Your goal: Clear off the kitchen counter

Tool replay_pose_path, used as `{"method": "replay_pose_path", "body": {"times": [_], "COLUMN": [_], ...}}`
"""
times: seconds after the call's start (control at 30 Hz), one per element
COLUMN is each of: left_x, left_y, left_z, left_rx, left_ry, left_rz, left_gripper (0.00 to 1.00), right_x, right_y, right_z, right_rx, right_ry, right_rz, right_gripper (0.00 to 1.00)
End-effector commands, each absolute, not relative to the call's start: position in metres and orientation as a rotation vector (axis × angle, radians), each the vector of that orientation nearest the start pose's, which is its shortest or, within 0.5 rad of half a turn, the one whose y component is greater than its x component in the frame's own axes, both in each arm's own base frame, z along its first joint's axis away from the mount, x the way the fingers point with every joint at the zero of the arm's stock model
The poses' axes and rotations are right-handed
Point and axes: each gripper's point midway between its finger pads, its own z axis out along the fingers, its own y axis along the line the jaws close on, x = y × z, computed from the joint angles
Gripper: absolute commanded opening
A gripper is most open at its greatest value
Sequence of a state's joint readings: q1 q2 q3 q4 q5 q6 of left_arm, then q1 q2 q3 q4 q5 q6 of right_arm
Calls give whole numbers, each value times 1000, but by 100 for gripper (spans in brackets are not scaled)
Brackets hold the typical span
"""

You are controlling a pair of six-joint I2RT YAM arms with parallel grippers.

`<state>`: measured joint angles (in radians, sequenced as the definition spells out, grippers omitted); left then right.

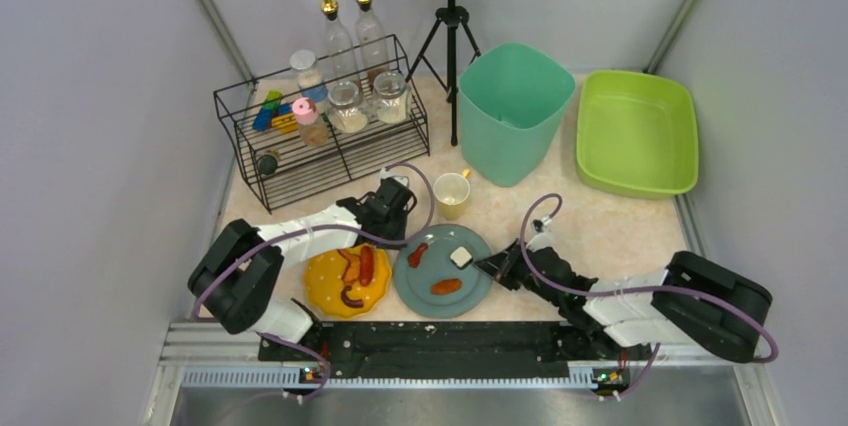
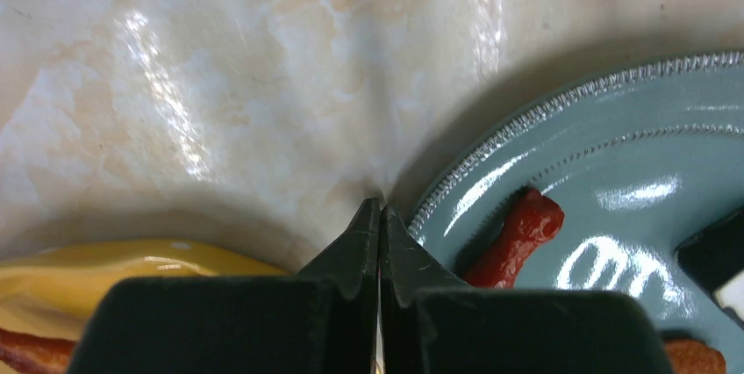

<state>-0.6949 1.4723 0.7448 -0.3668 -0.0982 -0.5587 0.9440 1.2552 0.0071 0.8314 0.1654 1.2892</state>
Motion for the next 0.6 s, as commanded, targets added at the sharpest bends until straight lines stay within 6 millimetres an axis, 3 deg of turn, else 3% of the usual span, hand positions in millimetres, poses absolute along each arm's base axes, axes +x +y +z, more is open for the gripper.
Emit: {"method": "replay_pose_path", "body": {"times": [0.0,0.23,0.57], "left_x": [213,227,232], "left_y": [-226,-216,-206], "left_z": [57,101,159], "left_rx": [209,165,143], "left_ry": [2668,2551,2422], "left_rz": [-469,-429,-447], "left_gripper": [0,6,13], "right_x": [141,145,149], "right_y": [216,214,222], "right_z": [16,31,78], "right_rx": [522,553,529], "right_ry": [2189,2126,2011], "right_rz": [1205,1246,1374], "right_gripper": [0,0,0]}}
